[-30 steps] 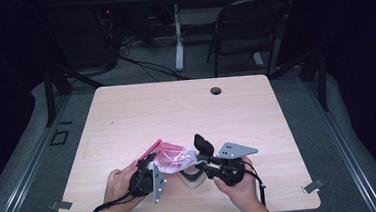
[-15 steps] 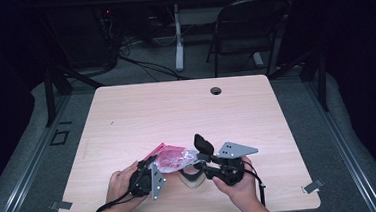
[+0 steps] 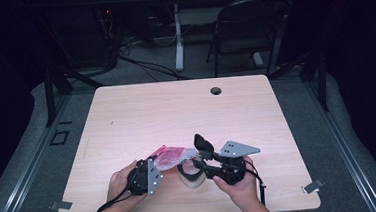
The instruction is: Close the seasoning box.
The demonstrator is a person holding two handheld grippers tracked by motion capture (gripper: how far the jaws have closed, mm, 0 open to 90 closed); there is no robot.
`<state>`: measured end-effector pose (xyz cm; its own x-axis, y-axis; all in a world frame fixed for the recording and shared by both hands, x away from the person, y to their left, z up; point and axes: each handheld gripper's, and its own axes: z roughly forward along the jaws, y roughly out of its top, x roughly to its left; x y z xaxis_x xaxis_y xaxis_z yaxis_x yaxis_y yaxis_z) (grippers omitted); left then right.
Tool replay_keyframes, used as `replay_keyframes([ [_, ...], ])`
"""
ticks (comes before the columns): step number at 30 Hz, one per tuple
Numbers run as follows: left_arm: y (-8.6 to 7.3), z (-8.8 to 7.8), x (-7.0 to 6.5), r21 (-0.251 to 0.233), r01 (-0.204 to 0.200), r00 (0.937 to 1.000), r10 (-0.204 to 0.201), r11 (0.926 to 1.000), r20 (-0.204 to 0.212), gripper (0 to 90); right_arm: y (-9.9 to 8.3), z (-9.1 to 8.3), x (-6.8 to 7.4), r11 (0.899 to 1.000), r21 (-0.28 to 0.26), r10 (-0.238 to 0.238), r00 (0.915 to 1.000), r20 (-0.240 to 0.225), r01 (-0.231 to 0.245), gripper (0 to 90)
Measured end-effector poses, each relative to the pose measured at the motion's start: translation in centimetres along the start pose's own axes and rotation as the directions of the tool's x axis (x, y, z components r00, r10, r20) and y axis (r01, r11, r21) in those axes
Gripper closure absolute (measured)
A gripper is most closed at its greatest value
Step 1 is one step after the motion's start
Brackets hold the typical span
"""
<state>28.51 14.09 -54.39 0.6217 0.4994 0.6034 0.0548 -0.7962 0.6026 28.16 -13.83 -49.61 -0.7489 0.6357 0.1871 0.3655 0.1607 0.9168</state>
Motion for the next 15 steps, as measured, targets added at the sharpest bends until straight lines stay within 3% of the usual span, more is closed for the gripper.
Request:
replay_keyframes([
  [6,-0.29,0.16,0.38,0.002,0.045,0.9986,-0.045,0.9990,0.027,74.1,0.00,0.06,0.01,1.000,0.003,-0.002,1.0000,-0.002,0.002,57.6],
  [8,-0.46,0.28,0.55,0.002,0.076,0.9963,-0.076,0.9971,0.040,74.2,0.01,0.02,-0.04,1.000,0.006,-0.001,1.0000,0.001,0.001,57.6],
  [15,-0.81,0.62,0.82,0.007,0.123,0.9893,-0.123,0.9924,0.079,74.4,-0.06,0.11,-0.06,1.000,0.010,-0.003,1.0000,0.003,0.003,57.6],
])
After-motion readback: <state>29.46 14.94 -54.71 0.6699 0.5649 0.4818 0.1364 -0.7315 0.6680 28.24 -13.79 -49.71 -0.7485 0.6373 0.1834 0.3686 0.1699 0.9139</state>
